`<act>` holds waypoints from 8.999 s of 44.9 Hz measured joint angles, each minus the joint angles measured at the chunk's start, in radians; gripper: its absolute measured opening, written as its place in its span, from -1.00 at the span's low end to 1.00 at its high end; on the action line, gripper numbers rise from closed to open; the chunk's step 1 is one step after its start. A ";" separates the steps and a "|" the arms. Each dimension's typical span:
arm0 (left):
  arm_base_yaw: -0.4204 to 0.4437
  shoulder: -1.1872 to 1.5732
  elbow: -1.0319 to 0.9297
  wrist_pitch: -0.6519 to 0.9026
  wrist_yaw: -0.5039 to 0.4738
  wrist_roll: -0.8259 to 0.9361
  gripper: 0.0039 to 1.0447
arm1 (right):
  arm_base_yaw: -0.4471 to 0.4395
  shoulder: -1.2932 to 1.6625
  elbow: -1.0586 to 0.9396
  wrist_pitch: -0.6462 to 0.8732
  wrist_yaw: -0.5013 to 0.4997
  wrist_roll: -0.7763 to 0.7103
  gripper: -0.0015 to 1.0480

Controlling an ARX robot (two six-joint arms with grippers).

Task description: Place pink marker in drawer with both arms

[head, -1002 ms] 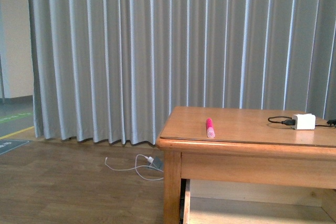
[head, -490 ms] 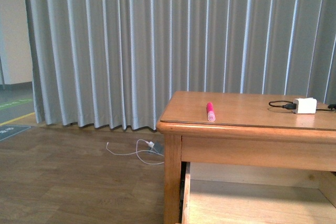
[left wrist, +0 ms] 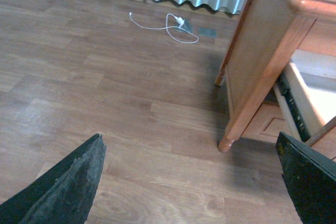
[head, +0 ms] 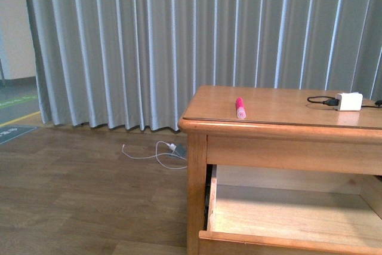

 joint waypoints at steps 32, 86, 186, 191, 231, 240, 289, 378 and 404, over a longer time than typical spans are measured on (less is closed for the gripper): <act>-0.260 1.197 0.879 0.323 0.052 0.130 0.89 | 0.000 0.000 0.000 0.000 -0.001 0.000 0.83; -0.393 2.034 2.096 -0.195 -0.076 0.090 0.89 | 0.000 0.000 0.000 0.000 -0.001 0.000 0.83; -0.431 1.582 1.257 0.083 0.365 0.332 -0.73 | 0.000 0.000 0.000 0.000 -0.001 0.000 0.83; -0.447 1.662 1.310 0.069 0.343 0.343 -0.73 | 0.000 0.000 0.000 0.000 -0.001 0.000 0.83; -0.490 1.781 1.410 0.119 0.185 0.319 0.79 | 0.000 0.000 0.000 0.000 -0.001 0.000 0.83; -0.462 1.552 1.213 0.211 0.171 0.291 0.89 | 0.000 0.000 0.000 0.000 -0.001 0.000 0.83; 0.054 -0.207 0.108 -0.297 0.086 -0.082 0.89 | 0.000 0.000 0.000 0.000 -0.001 0.000 0.83; 0.132 -0.424 -0.126 -0.117 0.154 0.133 0.76 | -0.078 0.512 0.216 -0.264 -0.143 0.050 0.83; 0.132 -0.424 -0.126 -0.117 0.154 0.135 0.89 | 0.080 1.304 0.530 -0.048 -0.047 0.132 0.83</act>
